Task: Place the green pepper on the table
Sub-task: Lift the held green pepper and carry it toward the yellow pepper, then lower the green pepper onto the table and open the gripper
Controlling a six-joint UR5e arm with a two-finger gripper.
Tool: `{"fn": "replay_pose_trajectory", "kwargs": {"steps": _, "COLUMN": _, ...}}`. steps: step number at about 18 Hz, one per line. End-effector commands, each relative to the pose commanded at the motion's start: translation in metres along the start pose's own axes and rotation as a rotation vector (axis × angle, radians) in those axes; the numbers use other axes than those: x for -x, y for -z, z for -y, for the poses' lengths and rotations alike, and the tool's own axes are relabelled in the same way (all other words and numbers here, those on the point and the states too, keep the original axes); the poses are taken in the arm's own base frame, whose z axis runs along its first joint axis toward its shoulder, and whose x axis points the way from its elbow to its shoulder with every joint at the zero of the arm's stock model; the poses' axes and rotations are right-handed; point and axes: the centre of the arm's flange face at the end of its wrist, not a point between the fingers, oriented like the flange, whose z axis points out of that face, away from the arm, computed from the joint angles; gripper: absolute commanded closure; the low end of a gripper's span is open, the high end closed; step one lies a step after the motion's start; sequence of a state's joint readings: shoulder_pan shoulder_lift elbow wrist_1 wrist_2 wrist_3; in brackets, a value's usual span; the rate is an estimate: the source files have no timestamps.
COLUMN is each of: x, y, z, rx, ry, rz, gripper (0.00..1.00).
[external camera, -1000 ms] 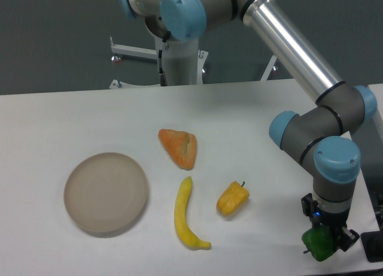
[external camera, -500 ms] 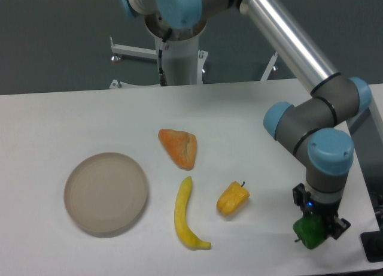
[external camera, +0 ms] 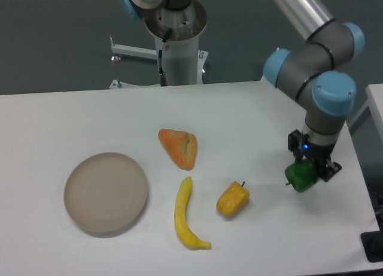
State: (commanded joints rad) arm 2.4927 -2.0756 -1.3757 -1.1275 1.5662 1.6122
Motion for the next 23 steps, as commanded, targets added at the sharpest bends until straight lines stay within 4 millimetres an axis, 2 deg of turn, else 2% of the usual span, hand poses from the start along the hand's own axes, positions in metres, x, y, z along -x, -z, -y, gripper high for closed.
{"fn": "replay_pose_trajectory", "kwargs": {"steps": 3, "x": -0.014, "y": 0.004, "z": -0.005, "rx": 0.001, "ry": 0.005, "rz": 0.003, "gripper": 0.48}}
{"fn": "replay_pose_trajectory", "kwargs": {"steps": 6, "x": -0.027, "y": -0.006, "z": -0.003, "rx": 0.0, "ry": 0.006, "rz": -0.023, "gripper": 0.48}}
{"fn": "replay_pose_trajectory", "kwargs": {"steps": 9, "x": -0.033, "y": -0.013, "z": -0.006, "rx": -0.002, "ry": 0.012, "rz": -0.034, "gripper": 0.47}}
{"fn": "replay_pose_trajectory", "kwargs": {"steps": 12, "x": -0.036, "y": -0.014, "z": 0.0, "rx": -0.051, "ry": 0.024, "rz": -0.038, "gripper": 0.47}}
{"fn": "replay_pose_trajectory", "kwargs": {"steps": 16, "x": -0.044, "y": -0.031, "z": -0.001, "rx": -0.09, "ry": 0.1, "rz": -0.077, "gripper": 0.47}}
{"fn": "replay_pose_trajectory", "kwargs": {"steps": 23, "x": -0.056, "y": -0.049, "z": 0.002, "rx": -0.1, "ry": 0.132, "rz": -0.117, "gripper": 0.43}}
